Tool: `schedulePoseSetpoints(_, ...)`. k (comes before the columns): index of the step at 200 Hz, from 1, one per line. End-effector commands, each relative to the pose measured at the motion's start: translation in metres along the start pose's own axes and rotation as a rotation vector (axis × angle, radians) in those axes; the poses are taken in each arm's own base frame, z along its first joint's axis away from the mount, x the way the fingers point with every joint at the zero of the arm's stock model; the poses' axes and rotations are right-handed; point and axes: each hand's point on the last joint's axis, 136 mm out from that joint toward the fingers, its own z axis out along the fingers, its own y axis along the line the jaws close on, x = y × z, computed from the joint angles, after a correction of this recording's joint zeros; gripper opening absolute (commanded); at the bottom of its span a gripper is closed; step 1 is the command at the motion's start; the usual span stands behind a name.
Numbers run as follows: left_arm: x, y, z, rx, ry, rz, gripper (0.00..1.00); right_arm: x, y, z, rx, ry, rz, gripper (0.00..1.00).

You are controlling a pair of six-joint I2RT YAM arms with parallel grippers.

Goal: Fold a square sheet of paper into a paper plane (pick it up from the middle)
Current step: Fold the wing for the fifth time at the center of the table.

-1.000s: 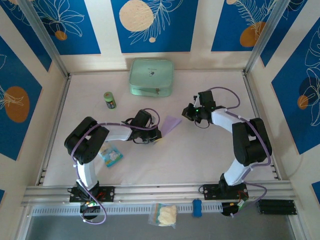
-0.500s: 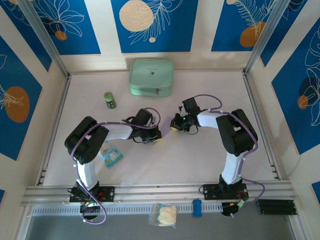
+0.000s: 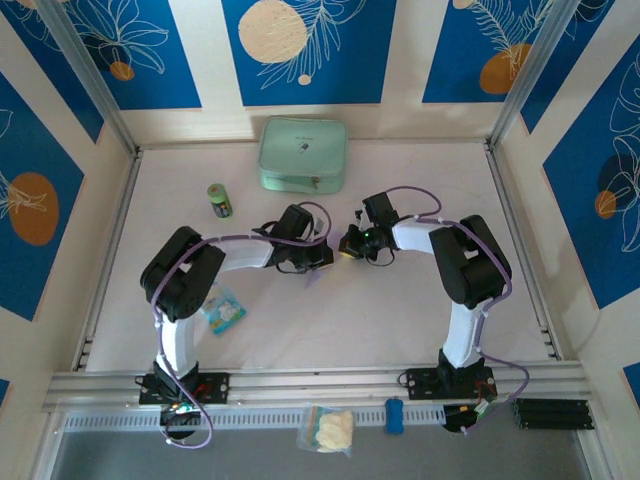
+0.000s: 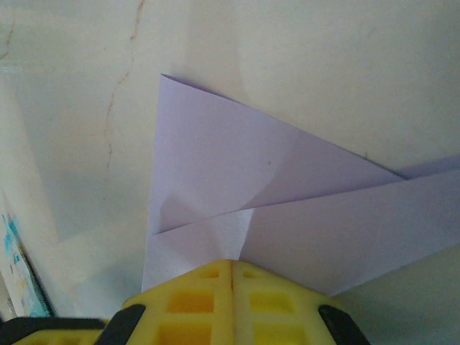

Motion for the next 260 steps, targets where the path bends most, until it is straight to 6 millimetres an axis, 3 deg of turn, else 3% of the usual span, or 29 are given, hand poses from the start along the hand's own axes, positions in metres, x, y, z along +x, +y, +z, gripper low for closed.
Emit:
schedulePoseSetpoints(1,0.005,0.009,0.007,-0.038,0.048,0.019,0.01,0.024,-0.045,0.014,0.145,0.082,0.053,0.02)
schedulePoseSetpoints(40,0.013,0.031,0.012,-0.109,0.071,0.022,0.0,0.024,-0.048,0.014,0.164,0.085,0.052,0.02)
schedulePoseSetpoints(96,0.055,0.068,0.006,-0.157,0.142,-0.039,0.0,0.026,-0.066,0.014,0.253,0.106,0.071,0.02)
schedulePoseSetpoints(184,0.104,0.094,-0.021,-0.151,0.173,-0.106,0.0,0.031,-0.085,0.016,0.338,0.145,0.104,0.01)
schedulePoseSetpoints(238,0.132,0.117,-0.046,-0.244,0.207,-0.096,0.0,0.029,-0.082,0.014,0.335,0.145,0.077,0.01)
schedulePoseSetpoints(260,0.13,0.11,-0.049,-0.207,0.173,-0.092,0.0,0.027,-0.073,0.013,0.309,0.141,0.037,0.02)
